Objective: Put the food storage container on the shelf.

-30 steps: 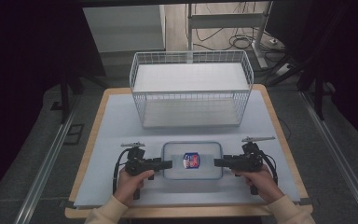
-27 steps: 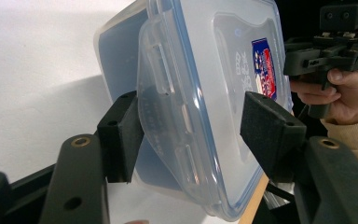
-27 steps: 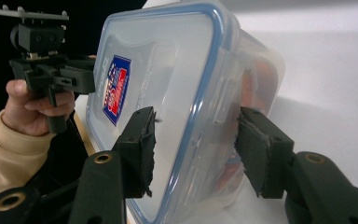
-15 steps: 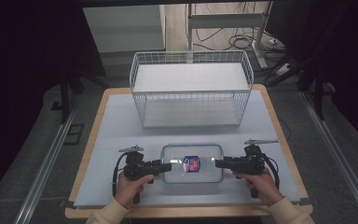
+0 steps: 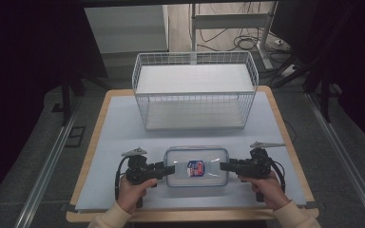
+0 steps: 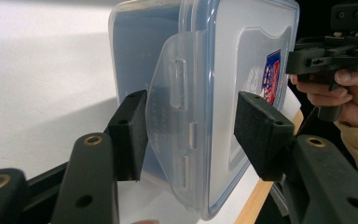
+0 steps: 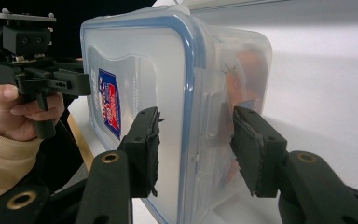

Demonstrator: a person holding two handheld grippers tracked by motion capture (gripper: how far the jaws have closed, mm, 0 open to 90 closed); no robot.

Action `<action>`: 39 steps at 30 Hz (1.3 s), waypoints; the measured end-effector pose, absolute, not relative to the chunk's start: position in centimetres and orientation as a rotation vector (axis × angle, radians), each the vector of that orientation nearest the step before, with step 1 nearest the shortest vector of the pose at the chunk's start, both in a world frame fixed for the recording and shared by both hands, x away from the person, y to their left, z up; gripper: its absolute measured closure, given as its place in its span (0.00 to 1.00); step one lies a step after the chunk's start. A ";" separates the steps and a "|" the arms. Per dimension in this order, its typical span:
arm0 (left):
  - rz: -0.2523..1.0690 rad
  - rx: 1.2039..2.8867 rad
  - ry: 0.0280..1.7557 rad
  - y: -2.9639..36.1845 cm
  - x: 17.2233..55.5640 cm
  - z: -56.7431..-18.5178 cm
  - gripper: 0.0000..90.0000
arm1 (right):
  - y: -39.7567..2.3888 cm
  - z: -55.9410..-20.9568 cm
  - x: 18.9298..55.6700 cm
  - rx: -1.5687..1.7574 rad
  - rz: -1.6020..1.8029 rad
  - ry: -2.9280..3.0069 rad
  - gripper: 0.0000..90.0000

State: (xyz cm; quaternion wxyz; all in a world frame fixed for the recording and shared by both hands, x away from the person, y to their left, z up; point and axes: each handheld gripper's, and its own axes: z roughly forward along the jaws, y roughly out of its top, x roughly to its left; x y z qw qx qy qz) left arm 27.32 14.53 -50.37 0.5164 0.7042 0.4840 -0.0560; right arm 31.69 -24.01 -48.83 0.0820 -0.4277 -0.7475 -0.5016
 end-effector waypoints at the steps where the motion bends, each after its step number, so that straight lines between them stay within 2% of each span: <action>1: -0.133 1.690 1.162 14.5 27.3 -50.3 0.51 | -24.0 -48.8 31.7 -1.277 -1.499 -2.234 0.59; 39: -0.036 1.663 1.099 14.6 27.5 -47.1 0.51 | -24.0 -45.7 31.5 -1.219 -1.627 -2.299 0.59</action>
